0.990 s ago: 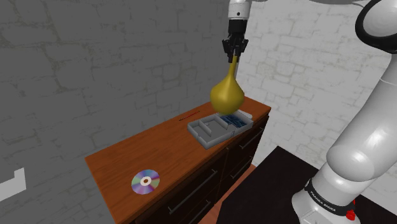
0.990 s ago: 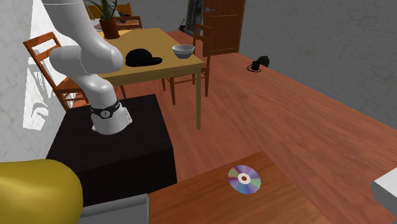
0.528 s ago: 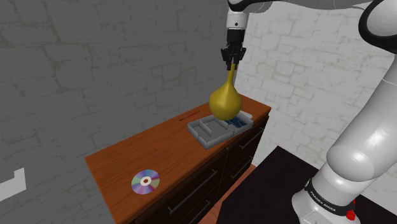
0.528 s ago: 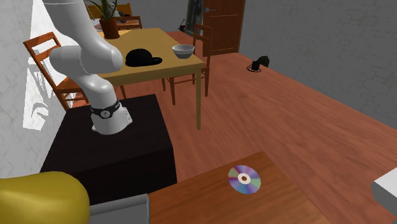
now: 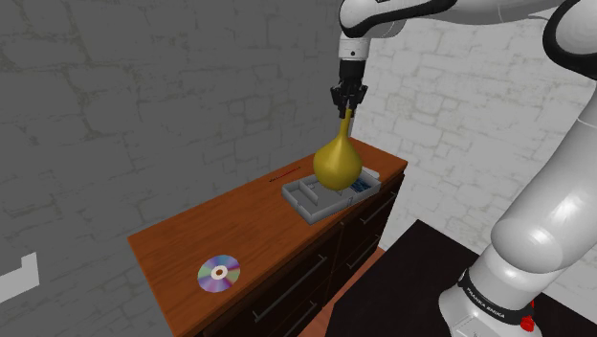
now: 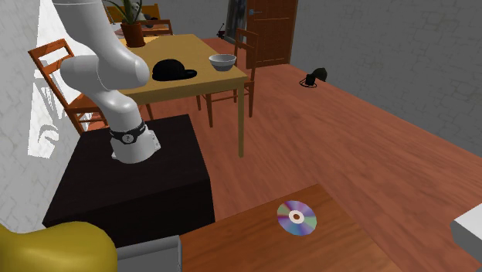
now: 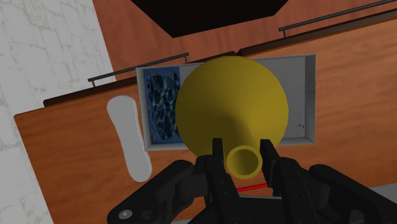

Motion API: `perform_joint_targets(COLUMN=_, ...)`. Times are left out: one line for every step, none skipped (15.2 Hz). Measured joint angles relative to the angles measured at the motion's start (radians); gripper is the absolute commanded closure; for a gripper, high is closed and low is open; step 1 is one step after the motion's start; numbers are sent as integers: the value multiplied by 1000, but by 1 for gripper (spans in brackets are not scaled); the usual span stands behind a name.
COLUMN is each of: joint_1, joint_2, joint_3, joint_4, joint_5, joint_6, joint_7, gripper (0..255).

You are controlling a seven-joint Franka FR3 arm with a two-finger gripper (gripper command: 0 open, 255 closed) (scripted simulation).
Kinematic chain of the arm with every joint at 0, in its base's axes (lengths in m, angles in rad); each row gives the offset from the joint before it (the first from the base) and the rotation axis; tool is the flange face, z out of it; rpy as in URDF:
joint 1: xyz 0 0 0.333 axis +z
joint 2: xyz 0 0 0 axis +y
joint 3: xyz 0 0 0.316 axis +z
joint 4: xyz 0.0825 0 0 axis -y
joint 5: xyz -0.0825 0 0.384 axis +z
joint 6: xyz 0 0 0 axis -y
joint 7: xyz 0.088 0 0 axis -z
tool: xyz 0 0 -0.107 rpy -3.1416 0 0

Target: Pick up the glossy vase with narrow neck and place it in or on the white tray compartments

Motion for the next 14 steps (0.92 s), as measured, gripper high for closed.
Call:
perform_joint_targets(joint_1=0, joint_2=-3, joint_3=0, joint_4=-14, joint_5=0, joint_6=14, joint_7=0, gripper=255)
perform_joint_targets(joint_1=0, joint_2=-5, joint_3=0, joint_4=-28, joint_5=1, joint_6=31, joint_7=0, gripper=255)
perform_joint_targets(joint_1=0, joint_2=-2, joint_3=1, joint_4=-28, joint_5=0, joint_6=36, joint_7=0, gripper=255)
perform_joint_targets(joint_1=0, joint_2=-2, joint_3=0, joint_4=-29, joint_5=0, joint_6=40, joint_7=-1, gripper=255)
perform_joint_targets(joint_1=0, joint_2=-2, joint_3=1, joint_4=-30, joint_5=0, joint_6=42, joint_7=0, gripper=255)
perform_joint_targets(joint_1=0, joint_2=-3, joint_3=1, joint_4=-33, joint_5=0, joint_6=44, joint_7=-1, gripper=255)
perform_joint_targets(joint_1=0, joint_2=-2, joint_3=1, joint_4=-32, joint_5=0, joint_6=44, joint_7=0, gripper=255)
perform_joint_targets(joint_1=0, joint_2=-1, joint_3=1, joint_4=-31, joint_5=0, joint_6=42, joint_7=0, gripper=255)
perform_joint_targets(joint_1=0, joint_2=-5, joint_3=1, joint_4=-36, joint_5=1, joint_6=43, joint_7=-1, gripper=255)
perform_joint_targets(joint_1=0, joint_2=-3, joint_3=1, joint_4=-35, joint_5=0, joint_6=45, joint_7=-1, gripper=0)
perform_joint_targets(joint_1=0, joint_2=-1, joint_3=0, joint_4=-37, joint_5=0, joint_6=45, joint_7=-1, gripper=0)
perform_joint_targets(joint_1=-1, joint_2=1, joint_3=0, joint_4=-38, joint_5=0, joint_6=44, joint_7=-1, gripper=0)
perform_joint_targets(joint_1=-1, joint_2=3, joint_3=0, joint_4=-38, joint_5=0, joint_6=44, joint_7=-1, gripper=0)
perform_joint_targets(joint_1=-1, joint_2=3, joint_3=0, joint_4=-38, joint_5=-1, joint_6=44, joint_7=-1, gripper=0)
